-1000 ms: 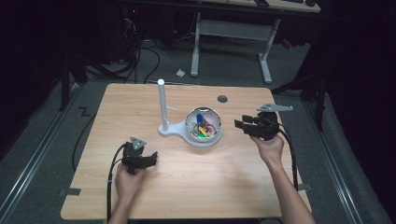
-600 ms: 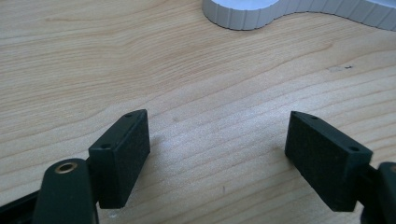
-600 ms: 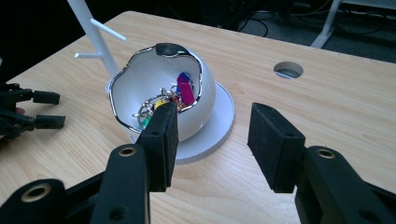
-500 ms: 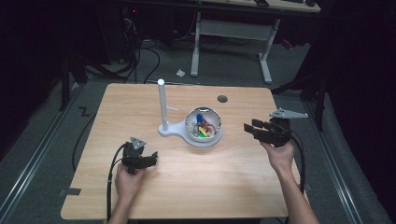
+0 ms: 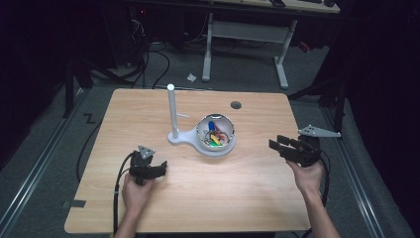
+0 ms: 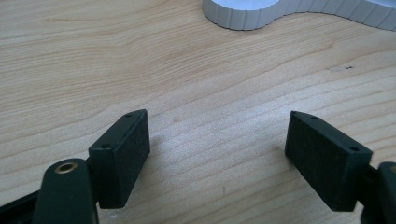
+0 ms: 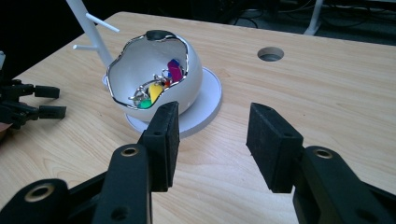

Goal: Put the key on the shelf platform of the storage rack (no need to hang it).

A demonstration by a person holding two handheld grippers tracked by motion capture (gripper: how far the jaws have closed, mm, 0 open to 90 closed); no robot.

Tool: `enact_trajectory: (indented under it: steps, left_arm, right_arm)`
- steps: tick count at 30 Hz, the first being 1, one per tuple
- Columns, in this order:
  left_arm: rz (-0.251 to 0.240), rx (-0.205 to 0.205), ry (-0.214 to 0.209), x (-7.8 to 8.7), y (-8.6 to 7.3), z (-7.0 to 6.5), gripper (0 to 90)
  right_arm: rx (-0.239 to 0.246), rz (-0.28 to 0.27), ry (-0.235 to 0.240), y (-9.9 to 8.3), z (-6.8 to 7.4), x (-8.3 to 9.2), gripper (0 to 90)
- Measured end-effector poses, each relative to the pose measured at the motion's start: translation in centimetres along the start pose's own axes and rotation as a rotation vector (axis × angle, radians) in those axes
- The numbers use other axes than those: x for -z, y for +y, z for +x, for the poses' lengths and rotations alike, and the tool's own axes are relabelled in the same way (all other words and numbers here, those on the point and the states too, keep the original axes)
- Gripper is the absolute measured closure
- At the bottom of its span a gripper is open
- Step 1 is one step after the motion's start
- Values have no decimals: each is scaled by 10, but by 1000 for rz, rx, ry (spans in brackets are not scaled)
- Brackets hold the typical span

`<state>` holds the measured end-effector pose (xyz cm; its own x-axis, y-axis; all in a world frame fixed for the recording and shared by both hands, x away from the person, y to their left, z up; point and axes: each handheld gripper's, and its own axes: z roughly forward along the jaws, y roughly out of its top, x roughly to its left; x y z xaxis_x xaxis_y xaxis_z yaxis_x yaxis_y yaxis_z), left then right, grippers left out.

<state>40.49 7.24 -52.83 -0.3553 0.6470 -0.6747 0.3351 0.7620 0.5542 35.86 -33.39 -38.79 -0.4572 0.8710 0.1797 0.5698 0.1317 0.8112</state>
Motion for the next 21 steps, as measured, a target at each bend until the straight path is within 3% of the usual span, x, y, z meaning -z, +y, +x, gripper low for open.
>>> enact_trajectory:
  steps: [9, 21]
  left_arm:
    - [1, 7, 4, 0, 0, -1, 225]
    - [0, 12, 5, 0, 0, -1, 224]
  right_arm:
    - [-26, -14, -18, -19, -4, 14, 534]
    - [-42, -22, -13, -38, -2, 20, 531]
